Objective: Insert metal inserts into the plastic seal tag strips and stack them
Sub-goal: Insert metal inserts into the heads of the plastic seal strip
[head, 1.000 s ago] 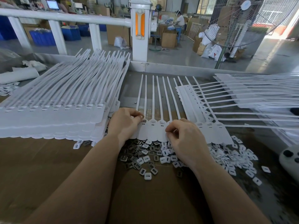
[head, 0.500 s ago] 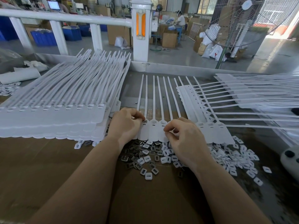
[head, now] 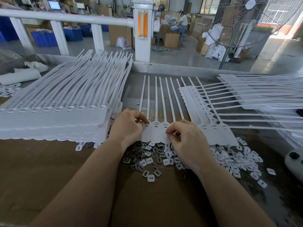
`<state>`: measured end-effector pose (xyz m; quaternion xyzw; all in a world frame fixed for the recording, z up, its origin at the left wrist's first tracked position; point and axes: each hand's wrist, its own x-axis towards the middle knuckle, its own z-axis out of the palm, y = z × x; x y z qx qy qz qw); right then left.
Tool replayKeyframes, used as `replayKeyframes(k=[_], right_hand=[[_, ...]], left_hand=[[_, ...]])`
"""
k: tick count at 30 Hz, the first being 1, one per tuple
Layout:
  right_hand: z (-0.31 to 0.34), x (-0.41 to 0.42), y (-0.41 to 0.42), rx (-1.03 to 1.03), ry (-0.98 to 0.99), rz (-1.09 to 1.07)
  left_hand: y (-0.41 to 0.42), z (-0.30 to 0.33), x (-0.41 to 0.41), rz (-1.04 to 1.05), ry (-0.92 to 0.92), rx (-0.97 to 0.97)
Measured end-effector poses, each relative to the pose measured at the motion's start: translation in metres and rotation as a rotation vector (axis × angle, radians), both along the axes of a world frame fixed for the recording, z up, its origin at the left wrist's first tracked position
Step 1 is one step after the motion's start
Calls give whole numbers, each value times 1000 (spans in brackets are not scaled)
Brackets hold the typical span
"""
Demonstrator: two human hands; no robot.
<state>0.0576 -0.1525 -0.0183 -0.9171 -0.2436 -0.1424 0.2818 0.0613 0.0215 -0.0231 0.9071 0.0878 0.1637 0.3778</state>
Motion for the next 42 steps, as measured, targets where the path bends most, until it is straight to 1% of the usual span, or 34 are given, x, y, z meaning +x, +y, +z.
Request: replayKeyframes(k=[10, 20, 25, 33, 38, 42], right_hand=[[1, -1, -1, -3, 11, 4], [1, -1, -1, -16, 2, 5], [1, -1, -2, -12, 2, 3], [1, 0, -2, -12, 7, 6], [1, -1, -2, -9, 6, 7], [1, -1, -2, -8, 1, 2]], left_hand=[[-1, 1, -1, 39, -1, -61], [-2, 2, -2, -5, 15, 8], [-2, 3, -2, 56, 0, -20], [-3, 3, -3, 45, -18, 32], [-2, 2, -3, 12, -13, 25], [-2, 2, -3, 11, -2, -21]])
